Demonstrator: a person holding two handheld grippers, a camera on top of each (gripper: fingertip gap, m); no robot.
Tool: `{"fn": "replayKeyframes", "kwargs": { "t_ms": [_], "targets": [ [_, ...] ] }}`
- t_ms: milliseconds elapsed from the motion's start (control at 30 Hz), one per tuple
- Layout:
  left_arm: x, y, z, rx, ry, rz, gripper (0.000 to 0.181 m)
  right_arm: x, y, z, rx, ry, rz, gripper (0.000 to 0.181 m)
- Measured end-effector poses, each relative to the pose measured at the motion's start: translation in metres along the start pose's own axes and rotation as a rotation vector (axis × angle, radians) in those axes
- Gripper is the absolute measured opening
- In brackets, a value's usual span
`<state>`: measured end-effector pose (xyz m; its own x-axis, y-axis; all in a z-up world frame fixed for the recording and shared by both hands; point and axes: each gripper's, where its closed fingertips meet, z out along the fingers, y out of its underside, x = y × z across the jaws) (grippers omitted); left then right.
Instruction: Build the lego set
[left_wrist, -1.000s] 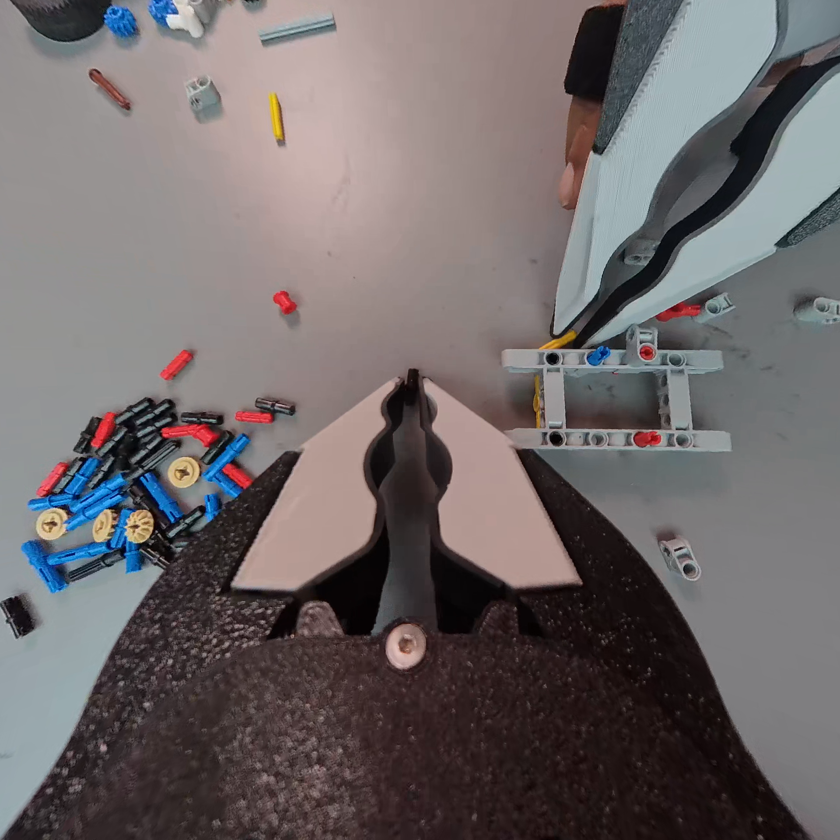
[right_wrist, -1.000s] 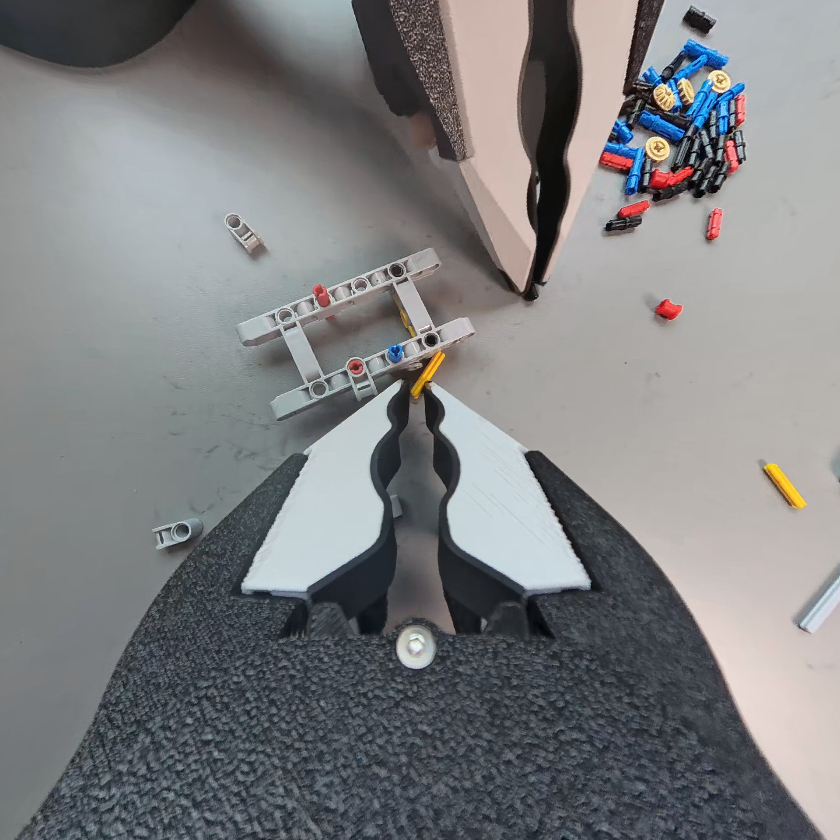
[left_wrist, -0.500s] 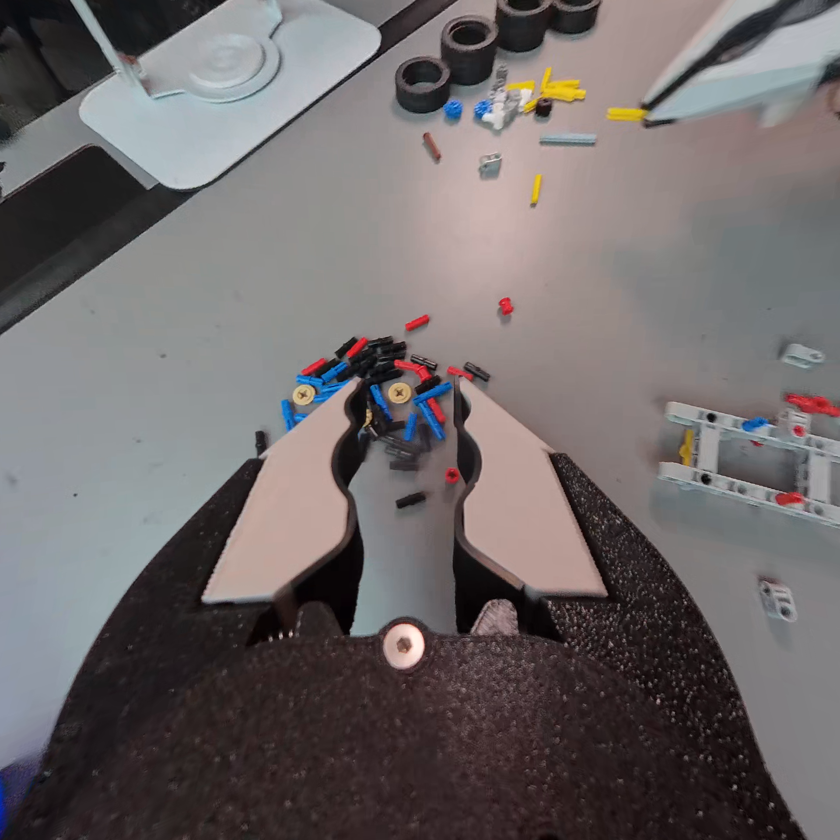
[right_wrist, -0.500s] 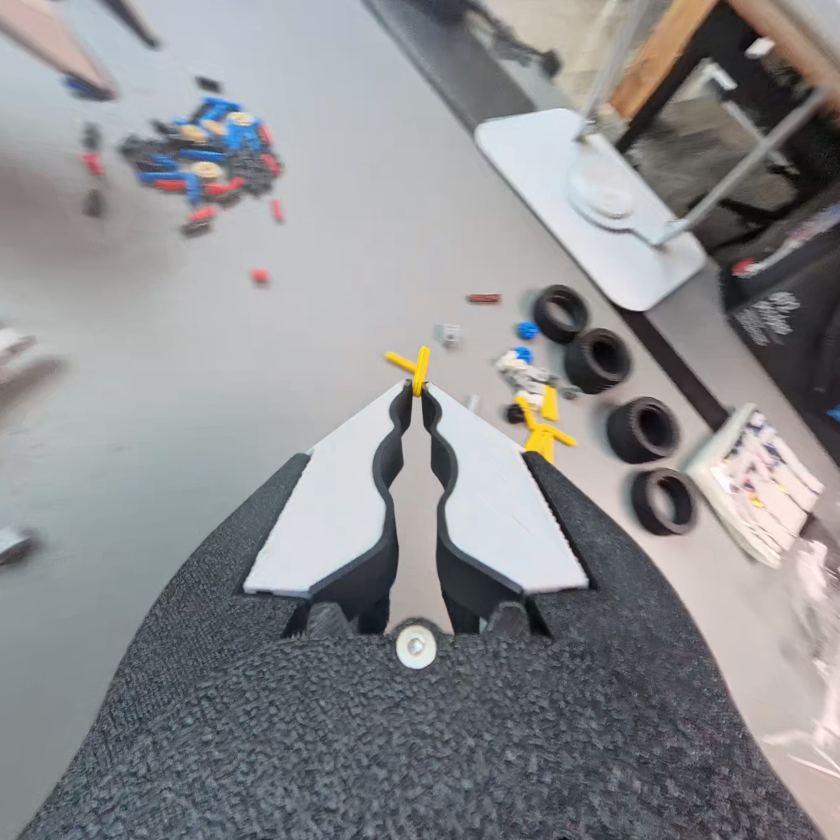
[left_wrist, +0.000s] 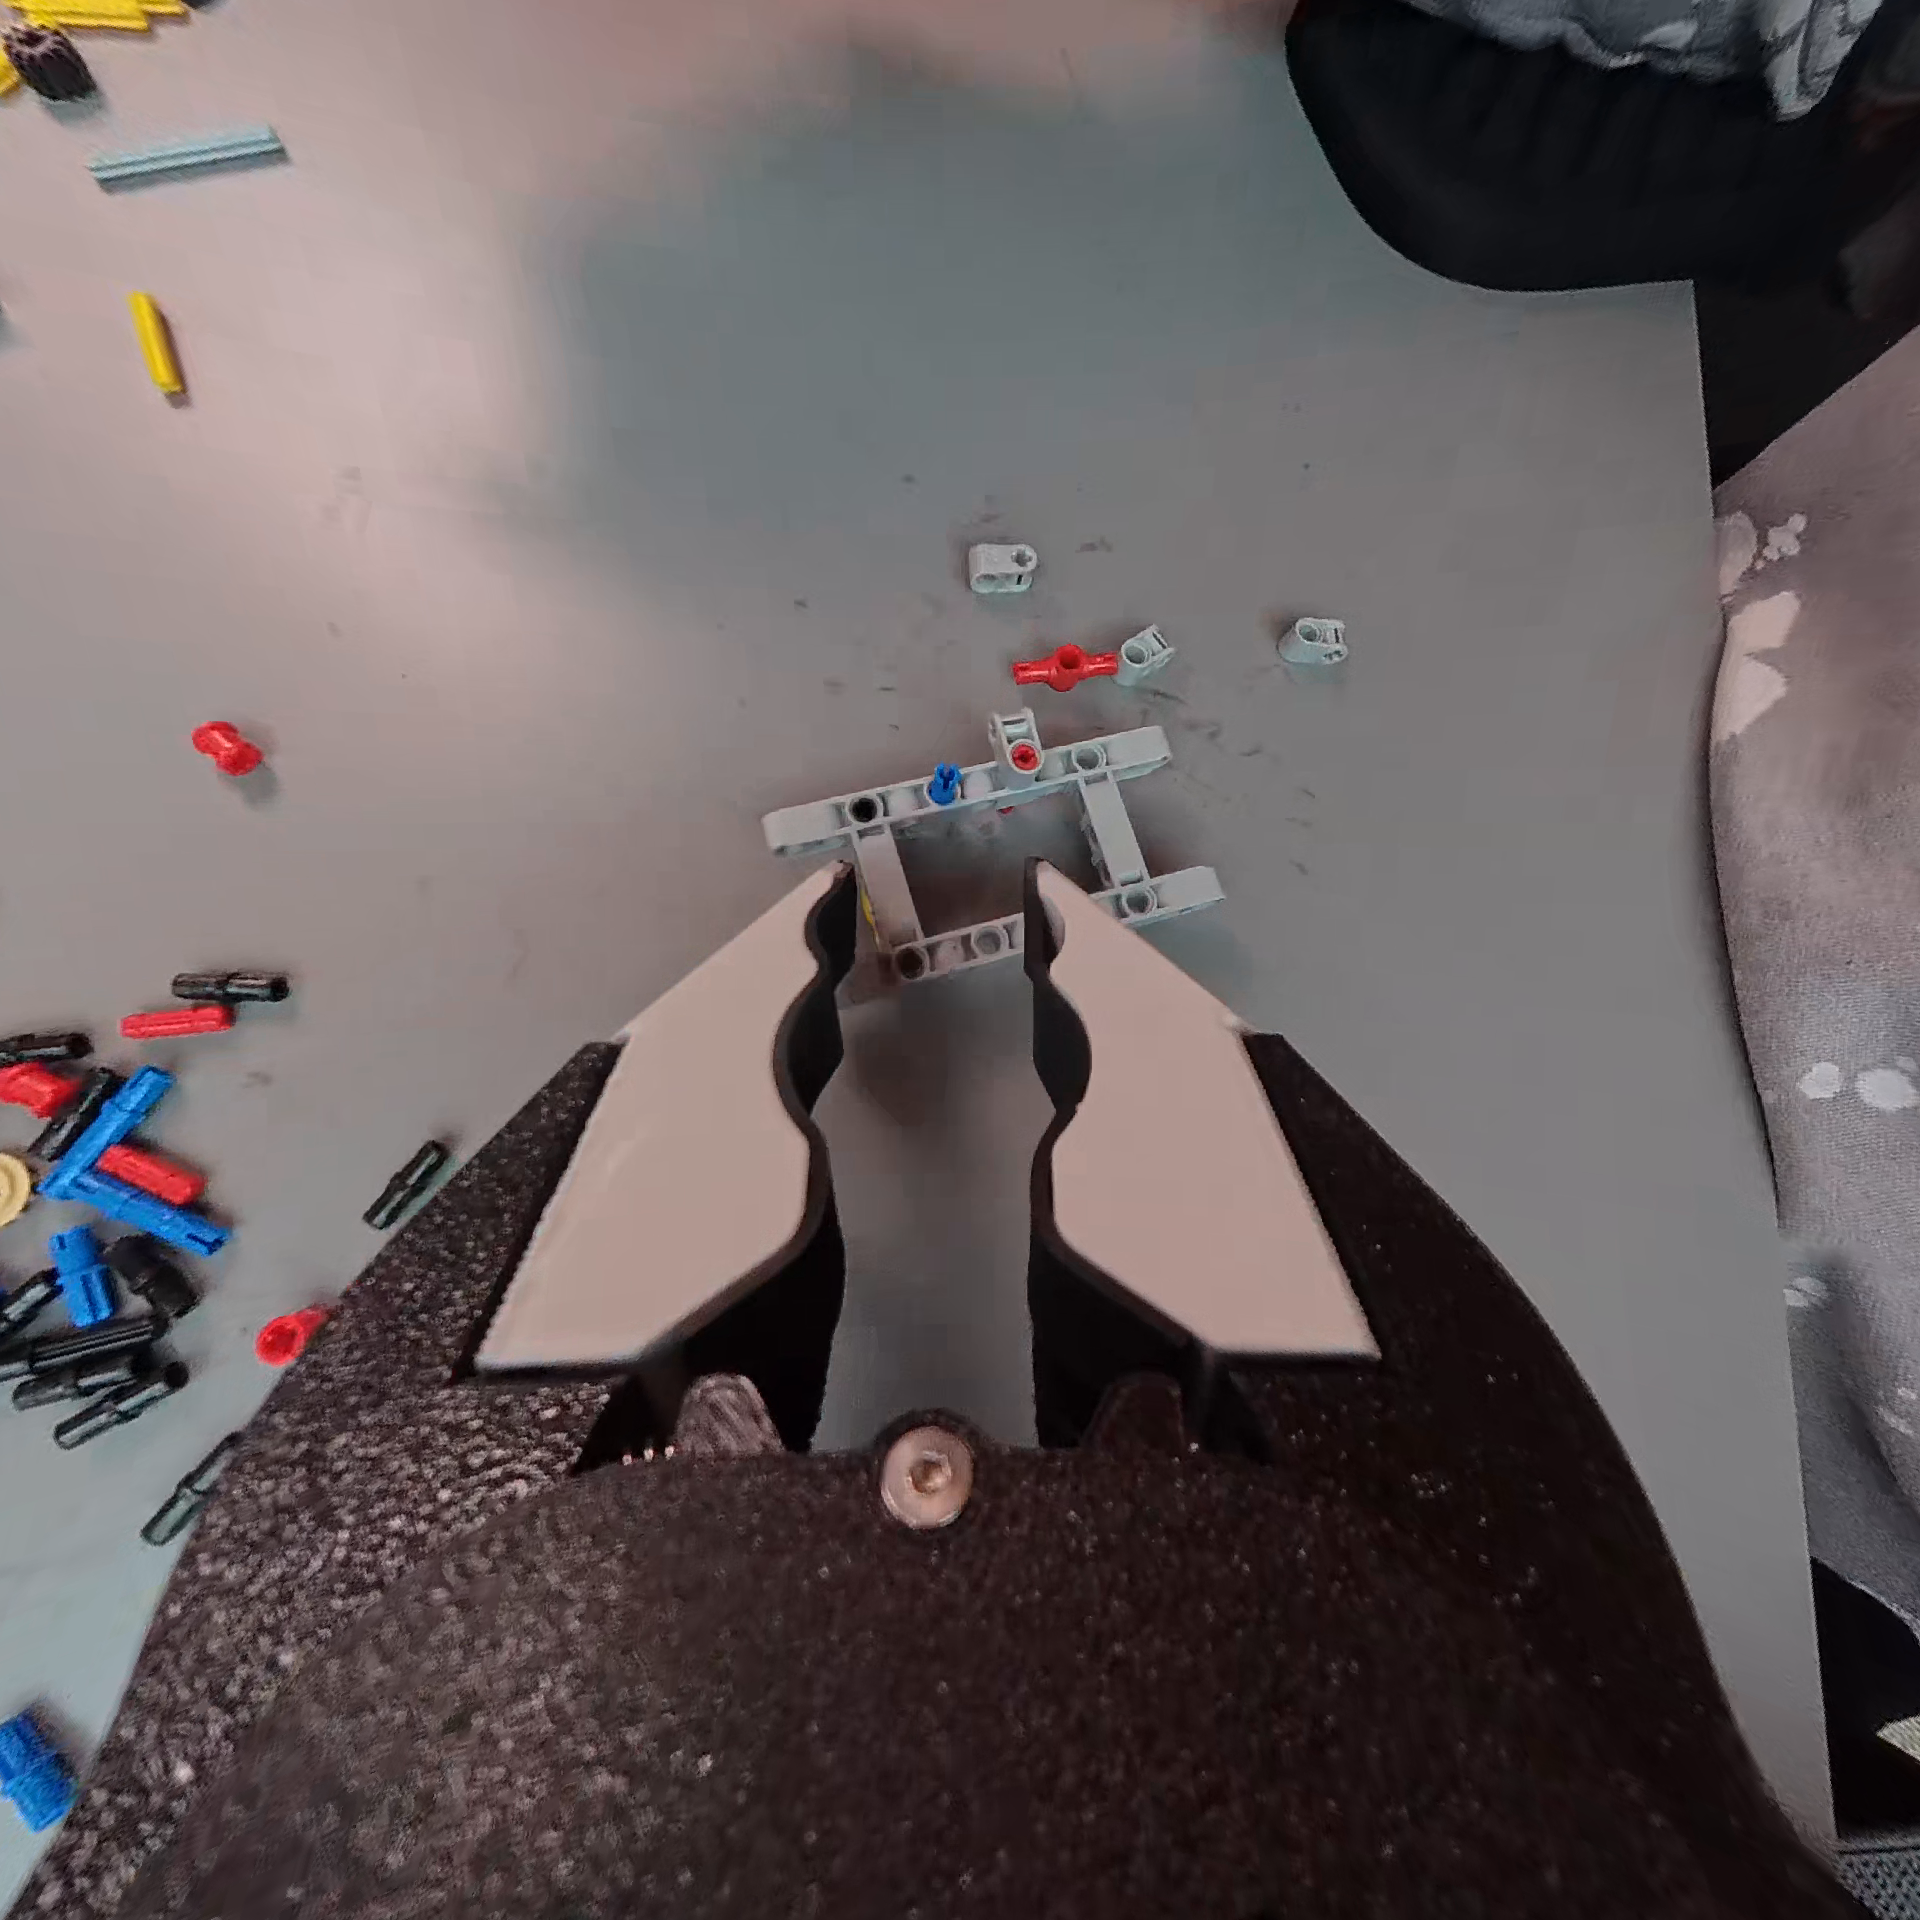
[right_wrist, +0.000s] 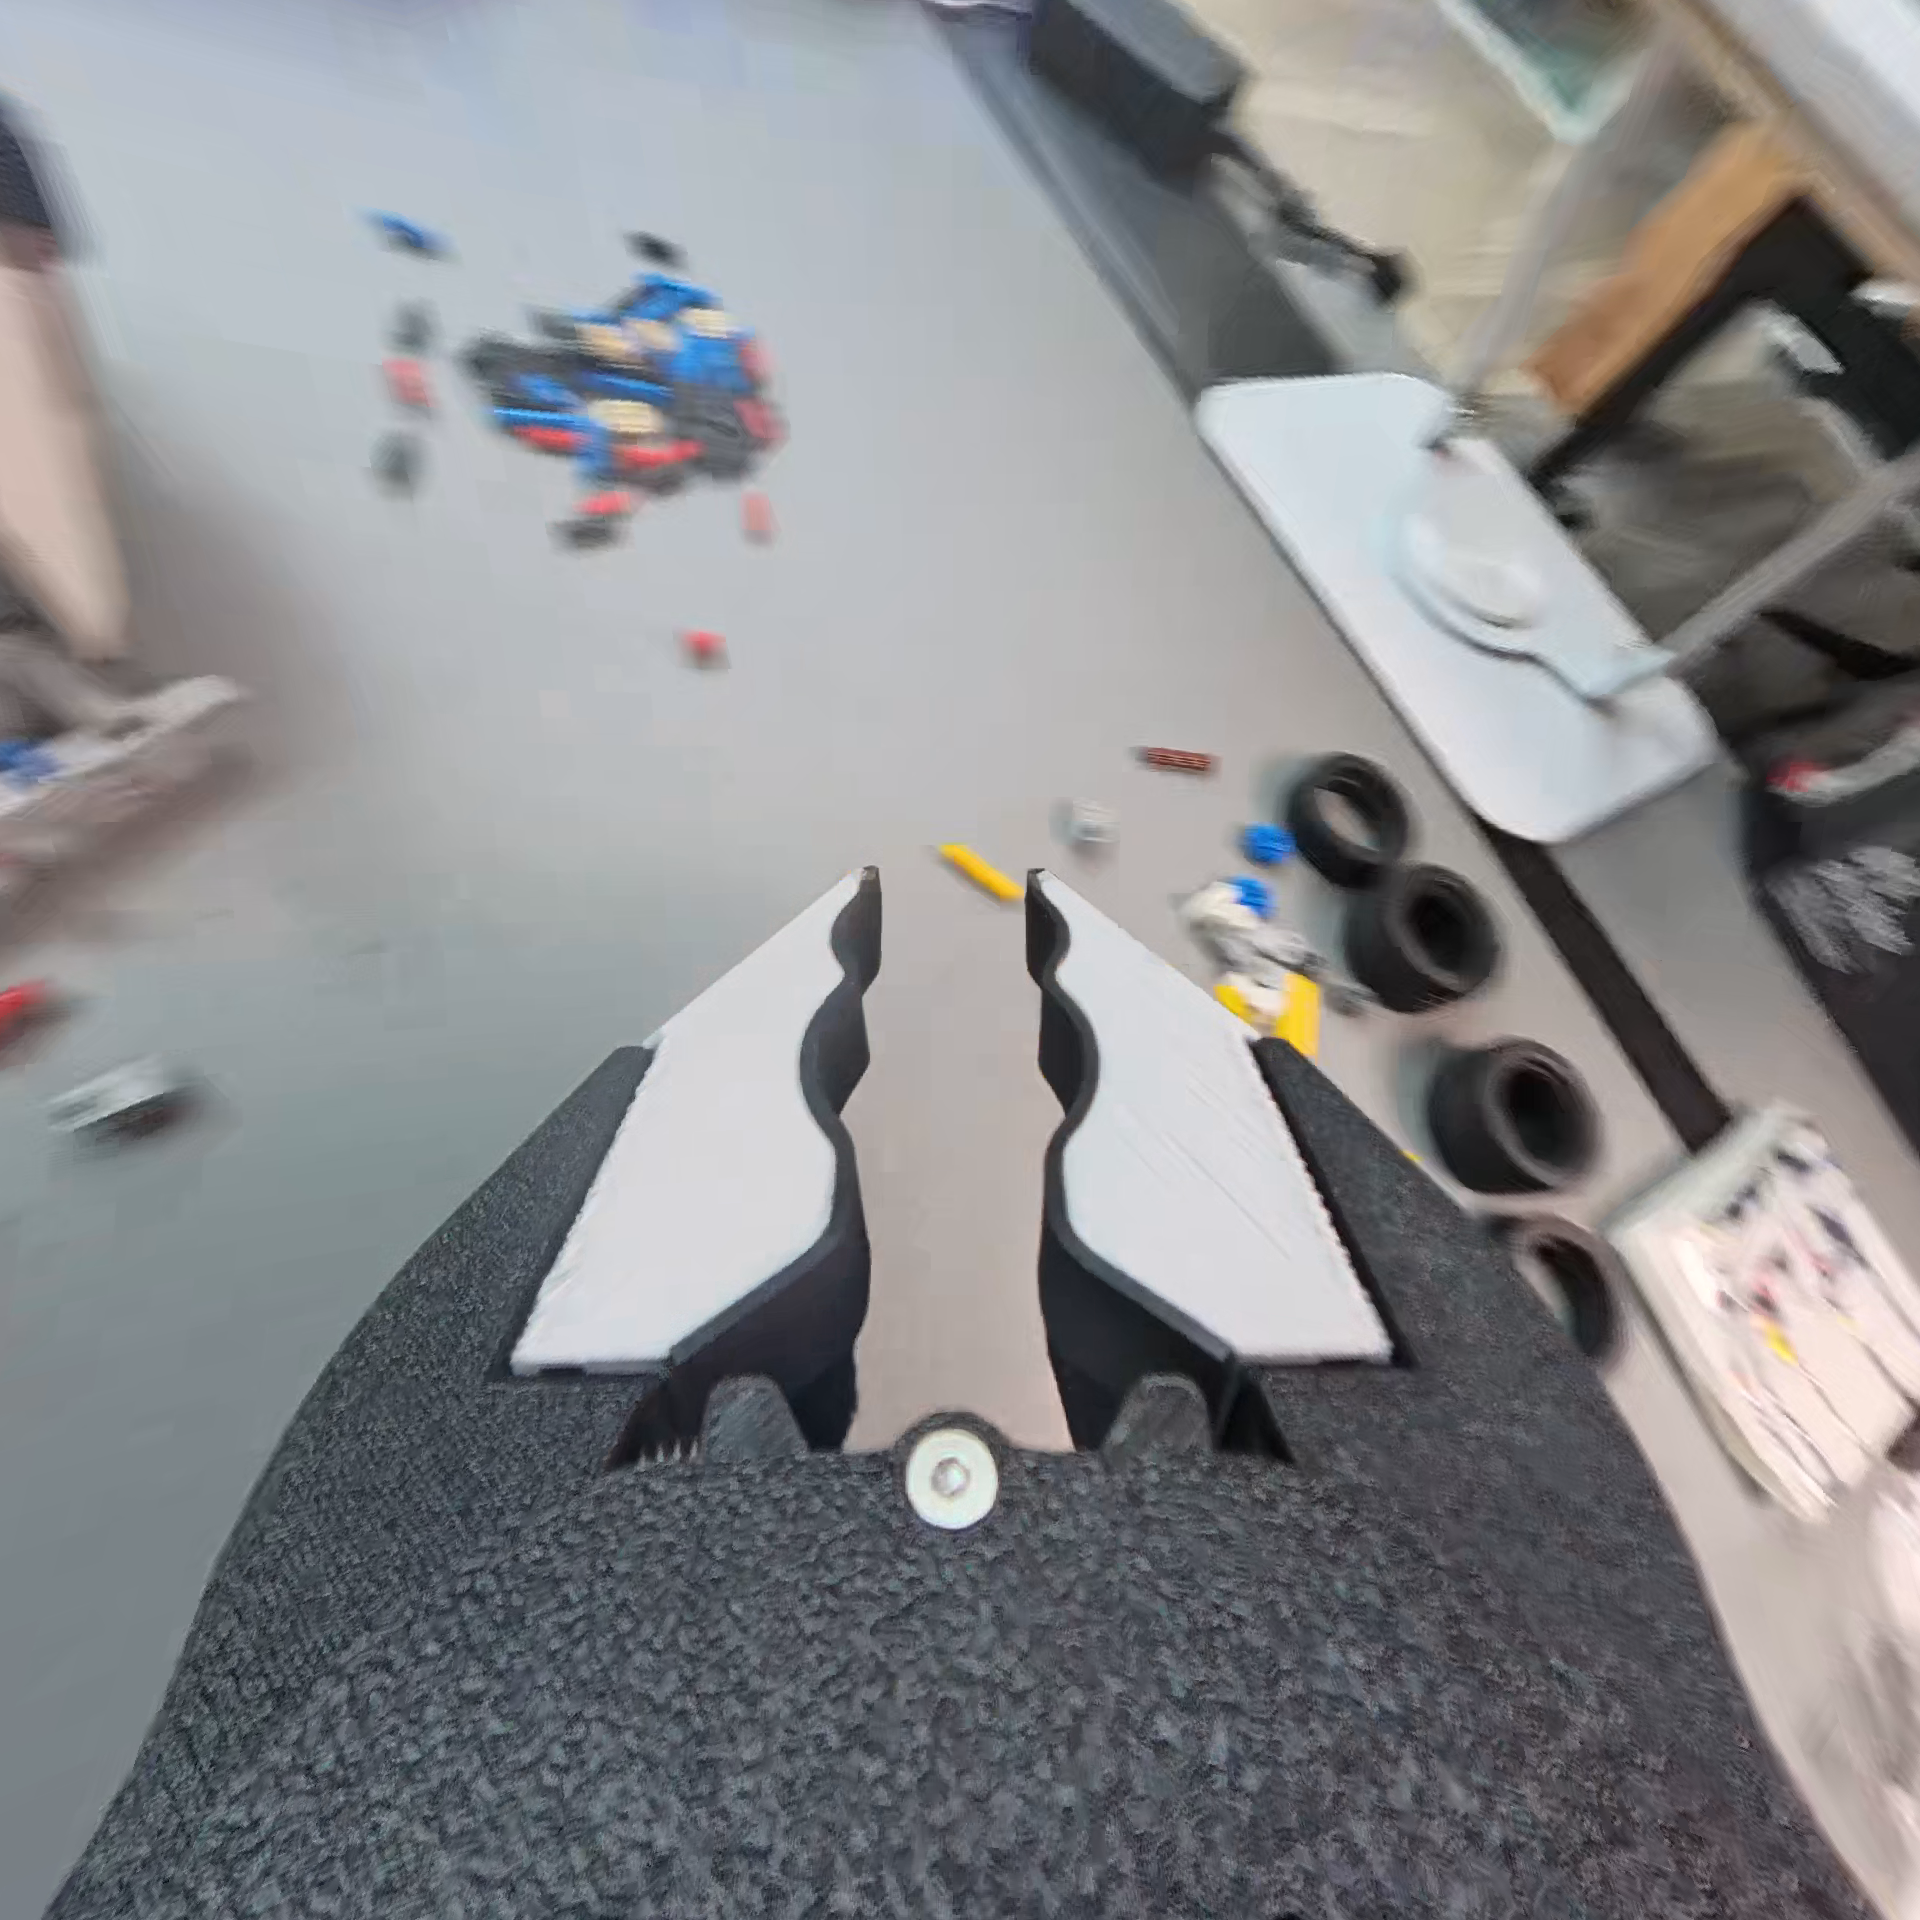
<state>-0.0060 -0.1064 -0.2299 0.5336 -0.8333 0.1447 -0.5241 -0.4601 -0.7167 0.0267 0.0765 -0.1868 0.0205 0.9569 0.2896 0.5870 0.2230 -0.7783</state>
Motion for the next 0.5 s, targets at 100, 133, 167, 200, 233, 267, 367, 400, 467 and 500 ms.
{"fn": "replayKeyframes", "kwargs": {
  "t_ms": [100,133,167,200,233,267,367,400,467,500],
  "targets": [
    [0.009,-0.001,0.0,0.0,0.026,0.037,0.032,-0.099,-0.002,-0.027,-0.018,-0.394,-0.128,0.026],
    [0.01,-0.003,-0.002,0.009,0.028,0.049,0.032,-0.122,0.001,-0.032,-0.042,-0.468,-0.154,0.026],
    [0.011,-0.005,-0.003,0.02,0.022,0.057,0.032,-0.14,0.005,-0.033,-0.068,-0.514,-0.173,0.026],
    [0.01,-0.007,-0.005,0.027,0.015,0.061,0.031,-0.153,0.011,-0.032,-0.101,-0.543,-0.199,0.025],
    [0.012,-0.009,-0.006,0.034,0.017,0.064,0.031,-0.16,0.016,-0.029,-0.124,-0.544,-0.234,0.025],
    [0.014,-0.01,-0.007,0.043,0.025,0.07,0.031,-0.165,0.019,-0.026,-0.132,-0.545,-0.258,0.024],
    [0.019,-0.011,-0.007,0.055,0.037,0.099,0.03,-0.174,0.016,-0.019,-0.13,-0.575,-0.238,0.022],
    [0.018,-0.011,-0.007,0.054,0.028,0.105,0.029,-0.179,0.017,-0.019,-0.143,-0.597,-0.238,0.023],
    [0.019,-0.013,-0.007,0.06,0.037,0.099,0.029,-0.186,0.015,-0.017,-0.146,-0.623,-0.229,0.023],
    [0.019,-0.014,-0.007,0.067,0.041,0.096,0.029,-0.188,0.015,-0.018,-0.155,-0.634,-0.22,0.02]
  ]
}}
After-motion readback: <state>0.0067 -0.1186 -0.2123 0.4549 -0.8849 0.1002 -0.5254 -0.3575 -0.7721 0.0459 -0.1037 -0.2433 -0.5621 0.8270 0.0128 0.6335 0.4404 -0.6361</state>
